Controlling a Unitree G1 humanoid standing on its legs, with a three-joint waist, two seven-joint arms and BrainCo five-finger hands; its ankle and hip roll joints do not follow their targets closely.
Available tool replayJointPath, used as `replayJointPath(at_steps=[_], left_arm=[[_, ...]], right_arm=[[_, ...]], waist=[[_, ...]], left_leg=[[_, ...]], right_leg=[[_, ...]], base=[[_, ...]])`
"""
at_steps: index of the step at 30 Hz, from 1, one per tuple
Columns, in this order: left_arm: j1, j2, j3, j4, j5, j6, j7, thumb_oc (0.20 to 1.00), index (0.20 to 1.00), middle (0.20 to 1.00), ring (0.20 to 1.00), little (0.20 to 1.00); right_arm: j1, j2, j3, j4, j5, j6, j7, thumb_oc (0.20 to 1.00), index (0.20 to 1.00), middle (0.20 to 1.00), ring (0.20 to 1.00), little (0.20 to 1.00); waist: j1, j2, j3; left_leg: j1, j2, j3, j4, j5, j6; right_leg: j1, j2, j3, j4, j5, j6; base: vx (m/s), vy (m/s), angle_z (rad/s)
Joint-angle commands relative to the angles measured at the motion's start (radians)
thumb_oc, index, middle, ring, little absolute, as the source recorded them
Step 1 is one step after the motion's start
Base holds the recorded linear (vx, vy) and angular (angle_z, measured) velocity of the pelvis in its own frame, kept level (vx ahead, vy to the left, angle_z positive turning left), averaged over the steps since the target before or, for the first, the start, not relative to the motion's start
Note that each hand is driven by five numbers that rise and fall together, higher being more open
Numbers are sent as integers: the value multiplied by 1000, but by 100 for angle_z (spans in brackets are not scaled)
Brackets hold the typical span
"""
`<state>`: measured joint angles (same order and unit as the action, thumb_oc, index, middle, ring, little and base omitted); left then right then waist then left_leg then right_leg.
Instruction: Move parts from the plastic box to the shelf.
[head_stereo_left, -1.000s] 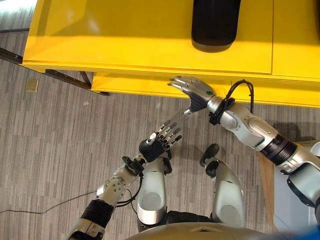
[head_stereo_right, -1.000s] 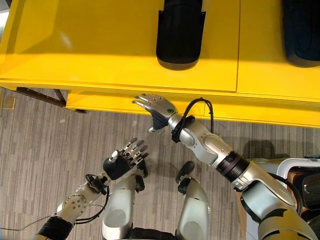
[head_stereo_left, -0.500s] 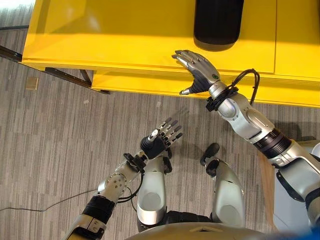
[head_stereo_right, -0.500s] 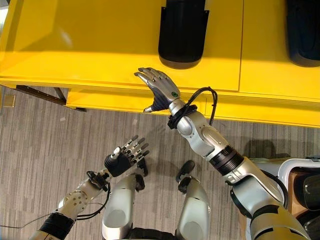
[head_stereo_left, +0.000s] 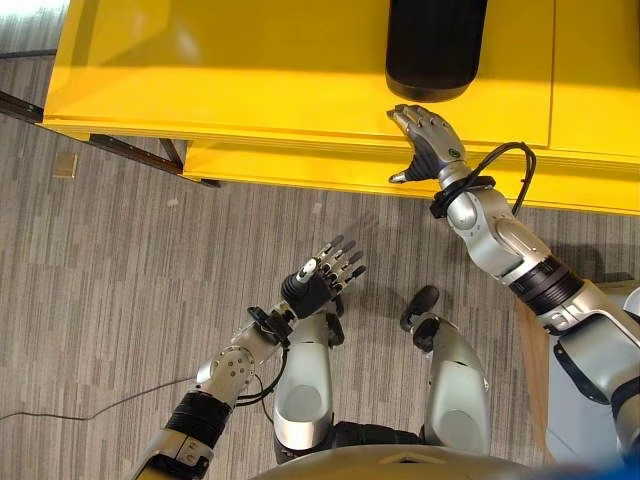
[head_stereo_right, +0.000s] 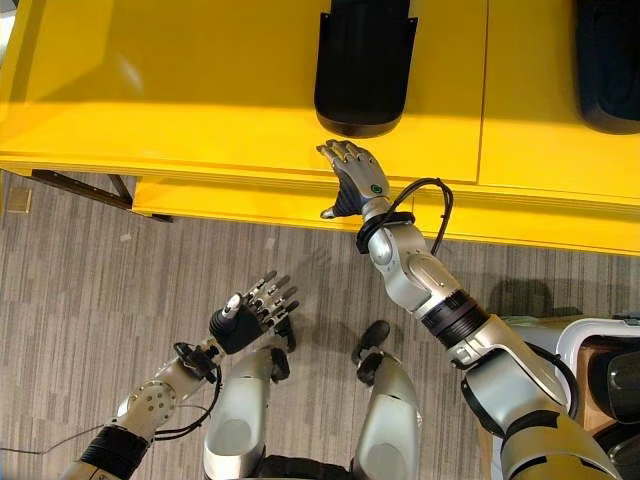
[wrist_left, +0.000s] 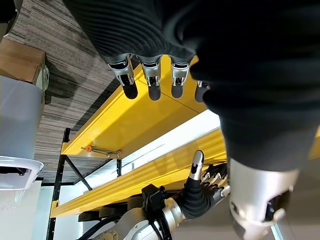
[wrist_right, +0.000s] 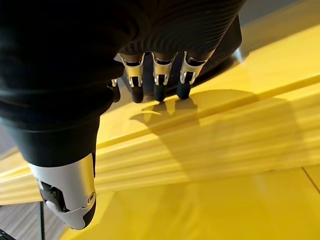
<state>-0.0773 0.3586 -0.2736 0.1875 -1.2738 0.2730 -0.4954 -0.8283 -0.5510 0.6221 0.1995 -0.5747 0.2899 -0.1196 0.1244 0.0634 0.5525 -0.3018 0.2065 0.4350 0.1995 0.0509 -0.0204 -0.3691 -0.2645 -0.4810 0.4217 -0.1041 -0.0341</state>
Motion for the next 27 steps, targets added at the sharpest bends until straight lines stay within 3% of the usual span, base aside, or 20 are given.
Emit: replayJointPath(at_steps=[1, 10, 18, 27], left_arm=[[45, -12, -36, -95, 6, 4, -10, 1000, 1000, 1000, 1000, 1000], [43, 0, -16, -128, -24, 40, 11, 1000, 1000, 1000, 1000, 1000], [37, -20, 4, -104, 5, 55, 17, 1000, 1000, 1000, 1000, 1000], [42, -44, 13, -9, 36, 7, -52, 1000, 1000, 1000, 1000, 1000]], right_arm=[[-73, -1, -13, 31, -49, 24, 22, 1000, 1000, 1000, 1000, 1000], [-105, -35, -2, 87, -53, 33, 42, 1000, 1000, 1000, 1000, 1000], [-138, -29, -7, 110, -48, -14, 2, 1000, 1000, 1000, 1000, 1000], [-152, -17, -40, 54, -42, -48, -32, 1000, 1000, 1000, 1000, 1000]], waist=[[20, -19, -33], [28, -27, -33], [34, -25, -33], [25, -24, -33]], left_leg=[[22, 78, -6, 36, -37, -61], [30, 78, -6, 28, -33, -65], [49, 73, -8, 18, -31, -64], [69, 70, -6, 14, -32, -63]], right_leg=[[14, -72, 19, 41, -11, 121], [23, -69, 15, 35, -8, 122], [43, -66, 13, 24, -8, 122], [57, -60, 22, 21, -9, 124]], base=[[0, 0, 0], [1, -4, 0], [0, 0, 0], [3, 8, 0]])
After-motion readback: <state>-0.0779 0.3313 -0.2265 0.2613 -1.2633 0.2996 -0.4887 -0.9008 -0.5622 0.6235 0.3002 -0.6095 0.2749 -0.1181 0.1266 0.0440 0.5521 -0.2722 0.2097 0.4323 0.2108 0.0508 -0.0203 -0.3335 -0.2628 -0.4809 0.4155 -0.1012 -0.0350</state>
